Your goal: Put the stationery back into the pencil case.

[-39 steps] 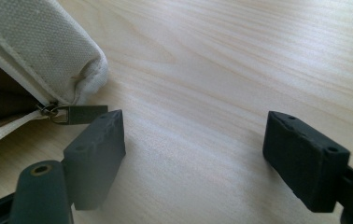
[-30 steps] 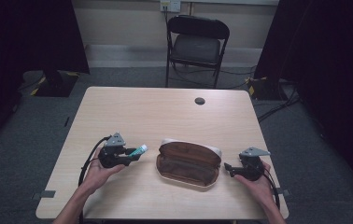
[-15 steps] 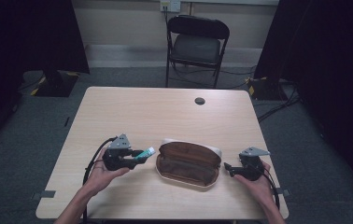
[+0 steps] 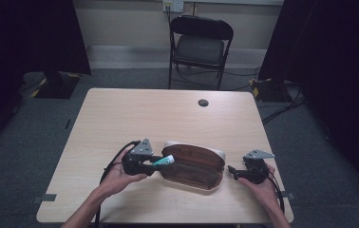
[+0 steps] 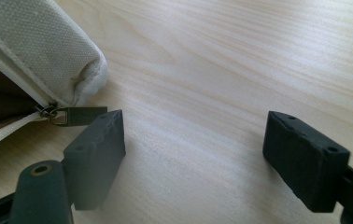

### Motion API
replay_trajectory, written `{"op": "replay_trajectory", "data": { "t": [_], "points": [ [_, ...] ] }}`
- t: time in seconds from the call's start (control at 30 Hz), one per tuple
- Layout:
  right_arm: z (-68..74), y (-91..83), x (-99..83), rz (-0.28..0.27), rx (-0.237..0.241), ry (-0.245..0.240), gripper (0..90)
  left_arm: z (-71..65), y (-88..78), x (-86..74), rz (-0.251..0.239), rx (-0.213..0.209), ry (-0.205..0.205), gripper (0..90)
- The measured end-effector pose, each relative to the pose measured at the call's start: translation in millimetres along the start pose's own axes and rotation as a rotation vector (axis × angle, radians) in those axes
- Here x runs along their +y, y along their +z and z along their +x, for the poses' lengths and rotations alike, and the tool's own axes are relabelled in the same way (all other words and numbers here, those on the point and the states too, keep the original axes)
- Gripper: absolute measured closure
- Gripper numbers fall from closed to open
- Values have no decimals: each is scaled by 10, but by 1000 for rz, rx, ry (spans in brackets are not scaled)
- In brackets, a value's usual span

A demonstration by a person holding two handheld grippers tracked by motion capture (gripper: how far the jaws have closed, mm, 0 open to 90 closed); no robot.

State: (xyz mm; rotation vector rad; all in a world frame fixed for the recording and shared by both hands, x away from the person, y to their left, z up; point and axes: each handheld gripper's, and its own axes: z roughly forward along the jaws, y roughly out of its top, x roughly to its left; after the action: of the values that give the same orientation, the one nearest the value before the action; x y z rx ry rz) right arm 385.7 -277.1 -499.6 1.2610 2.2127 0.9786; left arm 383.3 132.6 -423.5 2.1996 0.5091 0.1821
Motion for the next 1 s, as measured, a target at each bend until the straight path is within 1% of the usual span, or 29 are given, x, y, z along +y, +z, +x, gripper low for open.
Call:
{"op": "replay_trajectory", "data": {
  "t": [0.03, 0.07, 0.1, 0.13, 0.17, 0.2, 0.23, 0.27, 0.3, 0.37, 0.43, 0.47, 0.5, 0.53, 0.57, 0.6, 0.63, 0.67, 0.7, 0.73, 0.77, 0.8, 0.83, 0.87, 0.9, 0.93, 0.97, 1.0],
  "points": [
    [0, 0, 0, 0, 0, 0, 204, -8, 24, 39, -14, -7, 6, 659],
    [0, 0, 0, 0, 0, 0, 204, -16, 37, 82, 8, -2, 26, 659],
    [0, 0, 0, 0, 0, 0, 204, -16, 37, 82, 8, -2, 26, 659],
    [0, 0, 0, 0, 0, 0, 204, -30, 104, 125, 6, -16, 30, 659],
    [0, 0, 0, 0, 0, 0, 204, -30, 104, 125, 6, -16, 30, 659],
    [0, 0, 0, 0, 0, 0, 204, -34, 179, 145, 17, -18, 38, 659],
    [0, 0, 0, 0, 0, 0, 204, -34, 179, 145, 17, -18, 38, 659],
    [1, -2, -1, 1, -1, 1, 204, -30, 235, 156, 17, -17, 28, 659],
    [1, -3, -2, 1, 0, 1, 205, -30, 235, 156, 17, -17, 28, 659],
    [-2, -4, -4, 0, 0, -2, 204, -19, 304, 179, 36, -28, 36, 659],
    [-1, -4, -4, 0, 0, -1, 204, -15, 330, 187, 39, -27, 32, 659],
    [-2, -4, -3, 0, 0, -2, 204, -9, 379, 199, 50, -36, 30, 659],
    [-2, -4, -3, 0, 0, -2, 204, -9, 379, 199, 50, -36, 30, 658],
    [-2, -4, -4, 0, 0, -1, 204, -10, 432, 208, 42, -44, 29, 658],
    [-2, -4, -4, 0, 0, -2, 204, -19, 446, 227, 56, -43, 31, 658],
    [-3, -5, -4, 0, 1, -2, 204, -36, 461, 249, 46, -31, 39, 658],
    [-3, -4, -4, 0, 1, -2, 204, -51, 466, 276, 37, -39, 37, 658],
    [-3, -5, -3, 0, 1, -2, 204, -57, 468, 308, 49, -54, 56, 658],
    [-3, -4, -4, 0, 1, -2, 204, -57, 468, 308, 49, -54, 56, 658],
    [-3, -4, -4, 0, 1, -2, 204, -71, 491, 346, 69, -61, 67, 658],
    [-3, -5, -4, 0, 1, -2, 204, -80, 517, 349, 74, -70, 68, 658],
    [-3, -4, -4, 0, 1, -2, 204, -88, 547, 346, 84, -79, 77, 658],
    [-3, -4, -4, 0, 1, -2, 204, -88, 547, 346, 84, -79, 77, 658],
    [-2, -5, -4, 0, 1, -2, 204, -101, 609, 335, 93, -75, 74, 658],
    [-3, -5, -4, 0, 1, -2, 204, -101, 609, 335, 93, -75, 74, 658],
    [-3, -5, -4, 0, 1, -2, 204, -97, 655, 326, 65, -74, 55, 658],
    [-3, -5, -4, 0, 1, -2, 204, -89, 657, 332, 68, -66, 57, 657],
    [-3, -5, -4, 0, 1, -2, 204, -81, 659, 337, 73, -69, 51, 658]
  ]
}}
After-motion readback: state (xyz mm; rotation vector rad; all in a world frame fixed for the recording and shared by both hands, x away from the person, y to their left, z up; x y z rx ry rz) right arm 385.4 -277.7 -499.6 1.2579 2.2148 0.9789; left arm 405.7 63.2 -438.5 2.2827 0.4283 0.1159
